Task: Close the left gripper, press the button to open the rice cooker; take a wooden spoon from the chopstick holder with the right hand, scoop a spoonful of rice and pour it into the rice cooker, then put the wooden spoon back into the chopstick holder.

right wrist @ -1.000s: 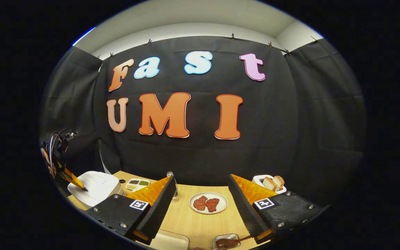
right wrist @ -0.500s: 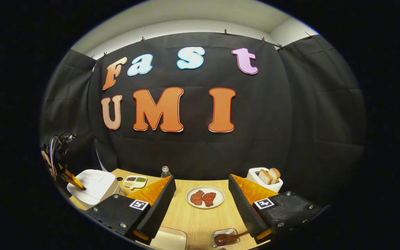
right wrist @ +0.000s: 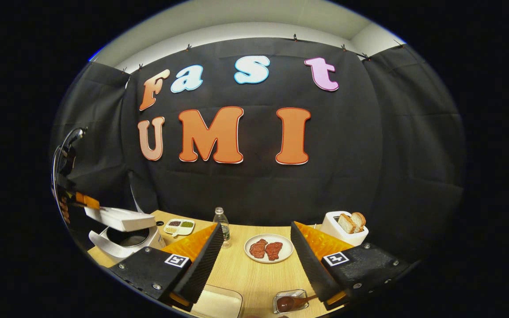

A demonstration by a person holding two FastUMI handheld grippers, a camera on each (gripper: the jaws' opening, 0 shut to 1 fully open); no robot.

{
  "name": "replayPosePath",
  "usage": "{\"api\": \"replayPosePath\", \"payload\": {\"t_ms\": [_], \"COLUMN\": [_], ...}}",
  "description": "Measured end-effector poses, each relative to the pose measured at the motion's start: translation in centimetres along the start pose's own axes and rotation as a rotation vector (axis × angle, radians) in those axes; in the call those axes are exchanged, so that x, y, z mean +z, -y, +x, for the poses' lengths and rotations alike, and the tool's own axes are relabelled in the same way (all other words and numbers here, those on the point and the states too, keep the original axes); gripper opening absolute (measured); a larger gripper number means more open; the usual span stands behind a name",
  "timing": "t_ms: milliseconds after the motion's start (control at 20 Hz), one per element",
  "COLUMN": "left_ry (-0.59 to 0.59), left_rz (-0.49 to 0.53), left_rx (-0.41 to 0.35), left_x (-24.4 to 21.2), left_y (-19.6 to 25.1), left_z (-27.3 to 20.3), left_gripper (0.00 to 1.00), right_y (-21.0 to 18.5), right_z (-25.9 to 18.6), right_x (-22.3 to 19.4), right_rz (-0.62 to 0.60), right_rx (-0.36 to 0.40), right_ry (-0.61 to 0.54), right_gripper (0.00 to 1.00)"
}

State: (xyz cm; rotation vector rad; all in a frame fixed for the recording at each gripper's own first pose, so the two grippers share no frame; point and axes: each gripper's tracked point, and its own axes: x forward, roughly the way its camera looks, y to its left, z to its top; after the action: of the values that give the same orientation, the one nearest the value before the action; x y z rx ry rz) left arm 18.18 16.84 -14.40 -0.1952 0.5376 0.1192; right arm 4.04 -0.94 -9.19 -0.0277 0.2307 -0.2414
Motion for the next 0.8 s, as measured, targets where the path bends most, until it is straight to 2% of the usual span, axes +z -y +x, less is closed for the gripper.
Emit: {"api": "replayPosePath", "payload": {"t_ms": [300,450,550,600,650,700,800], "left_ry": [0.251,0.306,0.333,0.348,0.361,0.371,0.401], "left_rz": [0.115,0.126,0.124,0.122,0.124,0.134,0.163], "left_rx": [-0.008,-0.039,-0.051,-0.057,-0.061,-0.061,-0.062], "left_x": [4.1,3.7,3.6,3.5,3.2,3.0,2.6], "left_y": [2.9,4.8,5.6,6.2,6.8,7.2,8.2], "left_z": [-6.9,-9.6,-10.9,-11.4,-11.7,-12.2,-13.4], "left_gripper": [0.06,0.06,0.13,0.2,0.33,0.39,0.66], "right_y": [2.0,3.8,5.0,5.7,6.3,6.9,8.0], "right_z": [-0.6,-1.0,-1.2,-1.3,-1.5,-1.7,-1.8], "right_x": [-1.1,-2.1,-2.8,-3.3,-3.7,-4.2,-5.2], "right_rz": [-0.009,0.009,0.011,0.011,0.013,0.014,0.025], "right_rx": [-0.023,-0.045,-0.064,-0.075,-0.082,-0.09,-0.099], "right_ry": [-0.019,-0.041,-0.057,-0.066,-0.073,-0.081,-0.104], "right_gripper": [0.95,0.95,0.95,0.95,0.95,0.95,0.95]}}
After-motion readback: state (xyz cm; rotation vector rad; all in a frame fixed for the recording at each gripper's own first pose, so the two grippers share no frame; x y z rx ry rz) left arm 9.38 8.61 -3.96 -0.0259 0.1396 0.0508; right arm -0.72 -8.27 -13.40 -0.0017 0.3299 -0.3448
